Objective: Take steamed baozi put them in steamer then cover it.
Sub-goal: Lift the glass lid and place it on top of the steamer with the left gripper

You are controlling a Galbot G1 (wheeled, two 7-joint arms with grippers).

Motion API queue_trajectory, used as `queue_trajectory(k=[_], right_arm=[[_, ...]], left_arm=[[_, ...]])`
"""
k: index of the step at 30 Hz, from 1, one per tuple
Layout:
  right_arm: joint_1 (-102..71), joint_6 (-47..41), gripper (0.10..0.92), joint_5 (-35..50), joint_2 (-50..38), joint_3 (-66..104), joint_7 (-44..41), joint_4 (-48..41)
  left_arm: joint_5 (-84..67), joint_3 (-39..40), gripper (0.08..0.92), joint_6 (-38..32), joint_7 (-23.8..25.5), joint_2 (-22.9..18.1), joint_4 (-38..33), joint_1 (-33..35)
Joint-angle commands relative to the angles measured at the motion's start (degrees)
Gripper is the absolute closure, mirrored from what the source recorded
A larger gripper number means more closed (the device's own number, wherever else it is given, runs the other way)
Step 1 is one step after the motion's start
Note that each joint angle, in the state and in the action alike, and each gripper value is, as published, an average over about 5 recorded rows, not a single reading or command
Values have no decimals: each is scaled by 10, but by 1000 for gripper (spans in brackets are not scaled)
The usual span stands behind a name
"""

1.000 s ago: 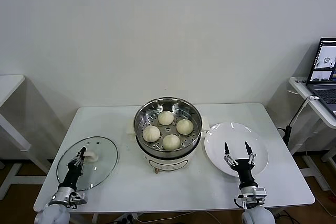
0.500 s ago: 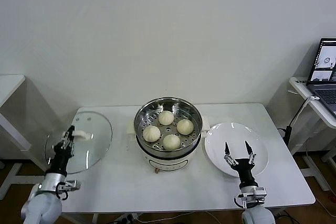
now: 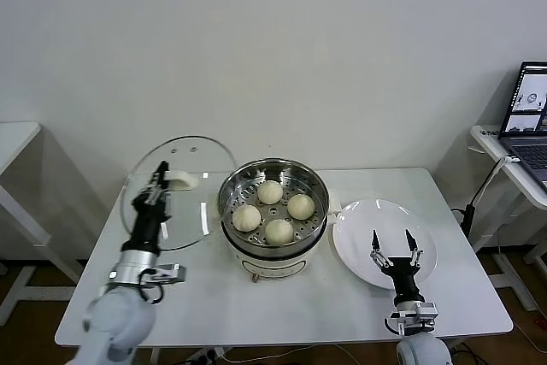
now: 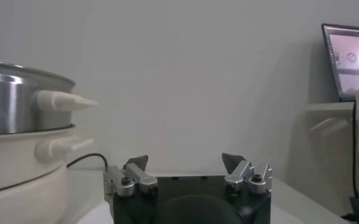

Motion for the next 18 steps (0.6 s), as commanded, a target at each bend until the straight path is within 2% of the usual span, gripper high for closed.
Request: queue_trajectory(k=[1,8,18], right_arm=[[5,-5,203,-3,0,1,6,-5],[7,-8,203,-6,1,5,8,-10],[14,-5,203,-12,8,4,7,-25]], left_arm=[[59,206,810,157,112,-79,-11,-95],[142,249,810,173,163,-119,49,-139],[243,254,810,171,202,-165,109,-167]])
